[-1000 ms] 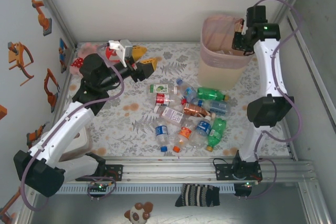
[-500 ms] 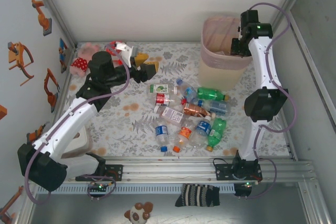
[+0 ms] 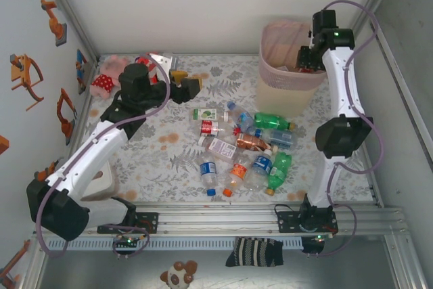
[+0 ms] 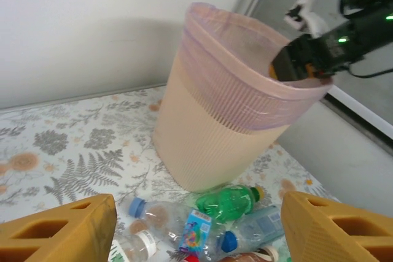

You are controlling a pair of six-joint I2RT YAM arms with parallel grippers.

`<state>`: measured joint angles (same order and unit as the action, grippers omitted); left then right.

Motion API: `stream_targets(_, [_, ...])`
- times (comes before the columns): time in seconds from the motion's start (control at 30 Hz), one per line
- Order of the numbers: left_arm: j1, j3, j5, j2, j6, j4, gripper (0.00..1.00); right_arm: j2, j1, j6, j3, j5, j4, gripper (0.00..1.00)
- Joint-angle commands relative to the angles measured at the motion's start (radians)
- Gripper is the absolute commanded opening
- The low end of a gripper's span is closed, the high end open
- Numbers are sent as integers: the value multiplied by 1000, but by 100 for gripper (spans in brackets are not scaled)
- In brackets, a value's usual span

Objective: Put the plastic bottles in the bin

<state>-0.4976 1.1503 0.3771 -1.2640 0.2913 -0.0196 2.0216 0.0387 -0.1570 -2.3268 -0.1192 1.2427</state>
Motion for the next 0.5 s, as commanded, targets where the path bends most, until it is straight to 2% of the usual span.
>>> stream_targets(0.0, [8,38,-114,-35,70,-66,70,-77,3,-13,-29,16,9,55])
stream_targets(0.17, [7,71,-225,-110,138,-179,68,-129,10,-26,1,40,-9,55])
stream_targets(0.33, [4,106,-272,-209,198,-316,67,-184,13,-37,25,58,-22,55])
stream_targets(0.47, [4,127,-326,-287,318,-399,65,-232,15,-43,59,64,-36,55])
